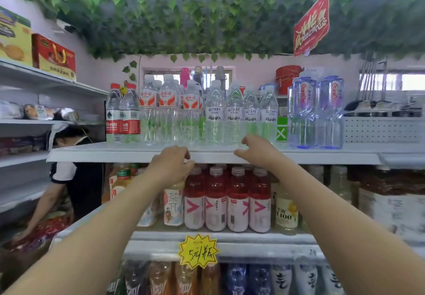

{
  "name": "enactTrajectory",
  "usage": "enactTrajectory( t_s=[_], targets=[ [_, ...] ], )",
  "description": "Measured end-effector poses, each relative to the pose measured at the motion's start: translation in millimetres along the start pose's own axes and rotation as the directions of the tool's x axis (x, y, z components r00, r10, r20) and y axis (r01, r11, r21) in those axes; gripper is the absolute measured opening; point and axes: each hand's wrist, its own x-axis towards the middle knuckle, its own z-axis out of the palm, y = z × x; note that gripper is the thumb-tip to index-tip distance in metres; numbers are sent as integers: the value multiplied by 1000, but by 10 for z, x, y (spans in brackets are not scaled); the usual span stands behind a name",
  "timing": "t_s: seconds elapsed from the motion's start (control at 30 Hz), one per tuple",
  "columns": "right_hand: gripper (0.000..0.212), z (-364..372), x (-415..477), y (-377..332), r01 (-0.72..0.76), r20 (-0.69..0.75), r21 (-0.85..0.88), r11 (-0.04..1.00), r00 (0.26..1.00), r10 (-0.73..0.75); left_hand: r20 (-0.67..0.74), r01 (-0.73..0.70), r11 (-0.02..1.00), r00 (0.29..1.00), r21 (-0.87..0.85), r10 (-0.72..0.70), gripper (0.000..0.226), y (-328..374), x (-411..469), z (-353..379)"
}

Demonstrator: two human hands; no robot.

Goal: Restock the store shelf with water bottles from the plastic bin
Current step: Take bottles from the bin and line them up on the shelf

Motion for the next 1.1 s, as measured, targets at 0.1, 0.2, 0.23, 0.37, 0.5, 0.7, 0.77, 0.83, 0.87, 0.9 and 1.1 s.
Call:
enactTrajectory(
  t_s=[0.1, 0.2, 0.23, 0.37, 0.5, 0.7, 0.77, 0.83, 0.87, 0.9, 1.1],
  targets=[
    [54, -31, -457, -160, 22, -32, -83, 996, 999, -25, 19, 2, 1000, 1000, 6, -2, 28, -168, -368, -218],
    [54, 10, -932, -320, 28, -44, -109, 994, 999, -33, 34, -18, 1000, 999, 9, 18, 30, -283, -770, -383],
    [54, 30, -1083, -371, 26, -29, -120, 992, 999, -30, 49, -21, 1000, 999, 13, 21, 32, -303, -908, -425],
    [54, 115, -1606, -526, 22, 38, -214, 977, 999, -15, 84, -51, 998, 995, 39, 48, 30, -321, -1420, -553],
    [46, 246, -2013, -568, 57, 69, -237, 970, 997, -42, 75, -33, 999, 997, -16, 34, 28, -304, -1921, -615],
    [53, 519, -2676, -500, 91, 158, -217, 972, 986, -57, 149, 22, 1000, 989, -11, -20, 36, -286, -2726, -464],
    [51, 637, -2912, -462, 95, 186, -182, 979, 981, -60, 162, 52, 998, 986, -40, -45, 33, -247, -3021, -373],
    [47, 770, -3158, -417, 95, 210, -184, 978, 976, -55, 200, 76, 997, 977, -28, -69, 33, -215, -3314, -252],
    [45, 849, -3295, -390, 91, 230, -187, 978, 972, -47, 225, 85, 996, 971, -12, -80, 34, -208, -3461, -180],
    [45, 941, -3443, -362, 84, 260, -184, 979, 965, -33, 252, 105, 995, 962, -1, -101, 36, -203, -3615, -102],
    [40, 1666, -4240, -197, 74, 384, -105, 992, 923, -28, 347, 225, 973, 917, -43, -197, 30, -351, -4511, 454]
  ],
)
